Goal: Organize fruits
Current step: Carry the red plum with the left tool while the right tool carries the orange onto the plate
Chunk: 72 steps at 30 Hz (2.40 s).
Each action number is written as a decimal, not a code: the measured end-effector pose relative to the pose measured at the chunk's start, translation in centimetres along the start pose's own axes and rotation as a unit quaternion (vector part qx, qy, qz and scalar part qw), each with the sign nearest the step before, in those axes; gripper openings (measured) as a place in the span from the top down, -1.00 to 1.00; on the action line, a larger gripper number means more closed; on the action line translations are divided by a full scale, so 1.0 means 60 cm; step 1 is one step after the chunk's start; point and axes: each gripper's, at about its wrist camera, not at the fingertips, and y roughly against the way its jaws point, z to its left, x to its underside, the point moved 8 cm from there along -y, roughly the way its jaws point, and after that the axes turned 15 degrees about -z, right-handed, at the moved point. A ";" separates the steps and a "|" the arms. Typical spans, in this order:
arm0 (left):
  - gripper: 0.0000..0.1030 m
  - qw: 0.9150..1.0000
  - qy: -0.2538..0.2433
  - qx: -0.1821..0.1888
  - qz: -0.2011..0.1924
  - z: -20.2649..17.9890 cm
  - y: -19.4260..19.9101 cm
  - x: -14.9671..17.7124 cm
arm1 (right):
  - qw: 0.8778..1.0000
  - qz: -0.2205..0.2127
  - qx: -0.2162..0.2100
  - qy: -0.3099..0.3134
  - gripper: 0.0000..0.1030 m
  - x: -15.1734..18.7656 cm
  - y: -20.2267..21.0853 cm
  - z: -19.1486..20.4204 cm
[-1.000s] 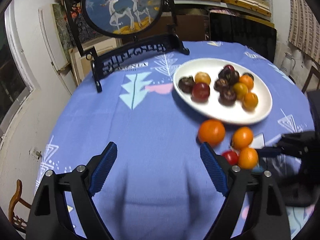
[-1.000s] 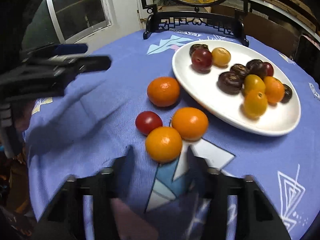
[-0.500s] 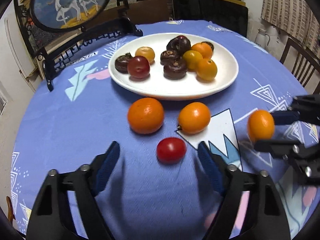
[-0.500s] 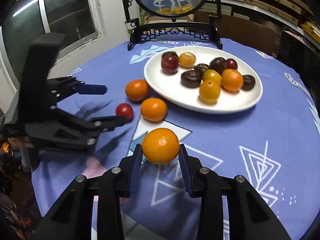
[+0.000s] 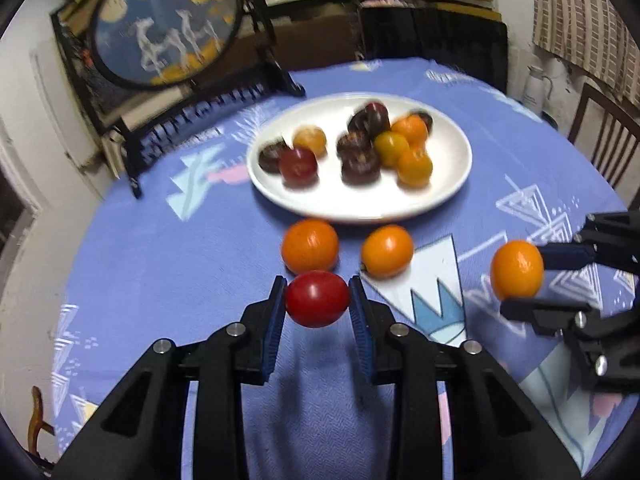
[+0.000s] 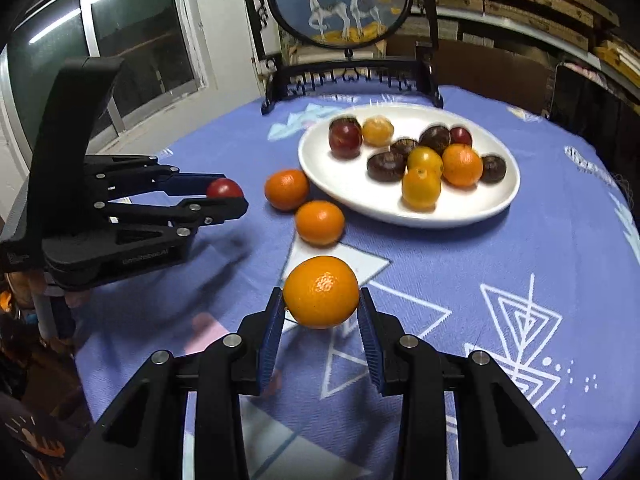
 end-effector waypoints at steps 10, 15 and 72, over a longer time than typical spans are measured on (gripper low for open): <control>0.41 0.998 0.013 -0.028 -0.046 -0.011 0.041 -0.067 | 0.998 -0.058 -0.002 0.012 0.28 -0.058 0.064 0.020; 0.40 0.998 0.018 -0.033 -0.052 -0.019 0.042 -0.076 | 0.998 -0.059 0.000 0.010 0.28 -0.057 0.070 0.019; -0.26 0.997 0.022 -0.073 -0.017 0.031 -0.251 -0.185 | 0.992 -0.035 0.101 -0.074 0.05 -0.217 -0.207 -0.219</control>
